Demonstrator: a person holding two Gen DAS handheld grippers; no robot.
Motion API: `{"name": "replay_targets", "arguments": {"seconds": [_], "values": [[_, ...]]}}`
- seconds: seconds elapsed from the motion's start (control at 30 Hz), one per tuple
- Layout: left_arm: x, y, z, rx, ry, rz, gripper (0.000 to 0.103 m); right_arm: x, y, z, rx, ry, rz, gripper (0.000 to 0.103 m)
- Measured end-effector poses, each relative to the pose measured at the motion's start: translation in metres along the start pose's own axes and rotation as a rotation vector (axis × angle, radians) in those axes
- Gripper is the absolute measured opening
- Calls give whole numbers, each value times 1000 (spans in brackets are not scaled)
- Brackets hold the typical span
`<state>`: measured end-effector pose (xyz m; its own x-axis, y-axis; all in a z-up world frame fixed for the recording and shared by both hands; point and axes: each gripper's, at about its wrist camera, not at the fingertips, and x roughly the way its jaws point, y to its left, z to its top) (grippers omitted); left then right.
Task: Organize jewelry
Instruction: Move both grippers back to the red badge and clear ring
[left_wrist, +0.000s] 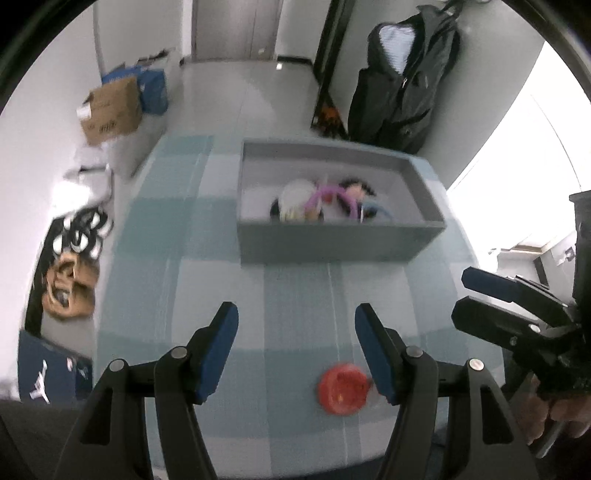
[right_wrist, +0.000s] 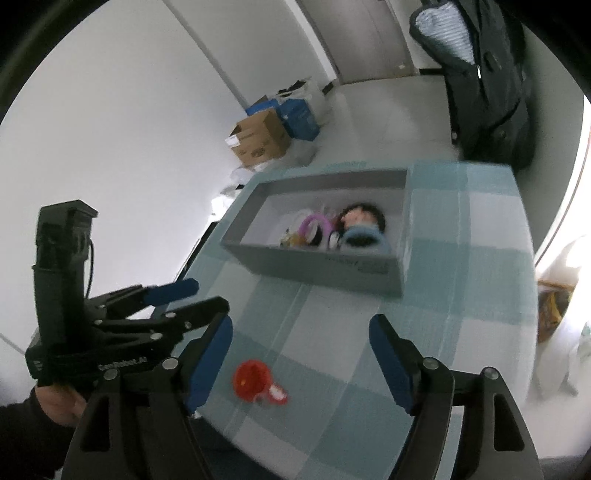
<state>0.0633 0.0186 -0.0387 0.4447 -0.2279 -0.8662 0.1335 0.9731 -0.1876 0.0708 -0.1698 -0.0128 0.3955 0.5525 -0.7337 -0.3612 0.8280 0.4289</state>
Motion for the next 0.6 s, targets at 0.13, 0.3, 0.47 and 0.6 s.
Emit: {"name": "replay_targets", "arguments": {"seconds": [0.13, 0.3, 0.47, 0.6], "values": [[1, 3, -8, -22, 14, 12, 61, 15, 9, -17, -30, 75, 13, 76], [4, 14, -9, -66, 32, 31, 61, 37, 26, -36, -120, 153, 14, 76], [-4, 21, -6, -93, -2, 28, 62, 51, 43, -48, -212, 194, -25, 76], [-3, 25, -8, -115, -2, 27, 62, 58, 51, -52, -266, 200, -57, 66]]}}
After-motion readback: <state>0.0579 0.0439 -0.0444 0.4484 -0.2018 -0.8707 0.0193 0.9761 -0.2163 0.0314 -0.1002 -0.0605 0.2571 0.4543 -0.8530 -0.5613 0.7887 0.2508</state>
